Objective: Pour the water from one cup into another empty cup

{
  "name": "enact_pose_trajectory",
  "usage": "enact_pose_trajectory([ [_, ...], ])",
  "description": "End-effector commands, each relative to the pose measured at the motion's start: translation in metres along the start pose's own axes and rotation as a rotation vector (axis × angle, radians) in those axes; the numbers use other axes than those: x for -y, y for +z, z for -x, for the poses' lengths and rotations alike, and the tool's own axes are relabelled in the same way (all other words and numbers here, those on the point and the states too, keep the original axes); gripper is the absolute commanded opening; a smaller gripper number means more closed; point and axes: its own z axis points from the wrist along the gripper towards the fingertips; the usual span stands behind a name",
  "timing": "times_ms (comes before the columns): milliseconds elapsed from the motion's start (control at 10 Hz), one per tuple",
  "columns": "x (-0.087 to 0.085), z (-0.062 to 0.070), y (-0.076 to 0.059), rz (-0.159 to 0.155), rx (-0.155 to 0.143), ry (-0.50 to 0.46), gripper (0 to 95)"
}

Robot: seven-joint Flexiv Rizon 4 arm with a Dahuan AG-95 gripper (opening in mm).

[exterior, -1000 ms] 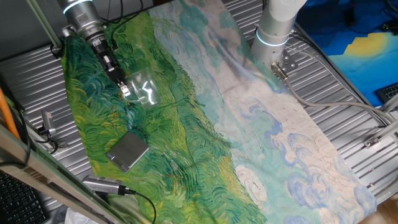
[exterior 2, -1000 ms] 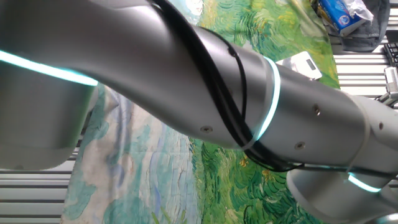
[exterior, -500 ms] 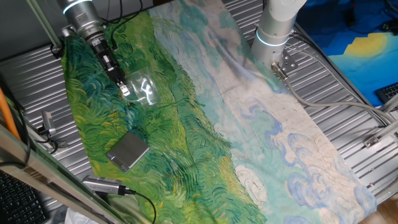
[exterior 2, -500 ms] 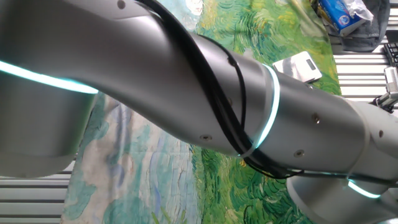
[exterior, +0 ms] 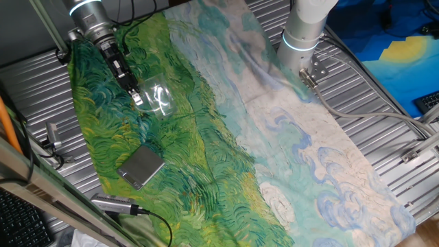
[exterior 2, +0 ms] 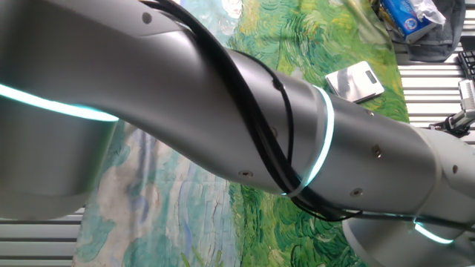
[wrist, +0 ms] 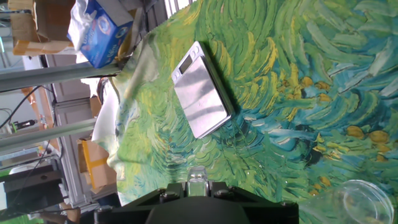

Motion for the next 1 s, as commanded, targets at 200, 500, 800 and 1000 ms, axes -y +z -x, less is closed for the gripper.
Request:
enact_pose_trajectory([
  [200,-0.0001,-0.0003,-0.0001,0.007,-0.003,0.002,0.0],
  [500,-0.0002,-0.0003,-0.0002,0.011,-0.004,0.004,0.0],
  [800,-0.0002,-0.0003,-0.0002,0.014,-0.004,0.005,0.0],
  [1000,-0.0002,-0.0003,-0.0002,0.018,-0.006,0.007,0.0],
])
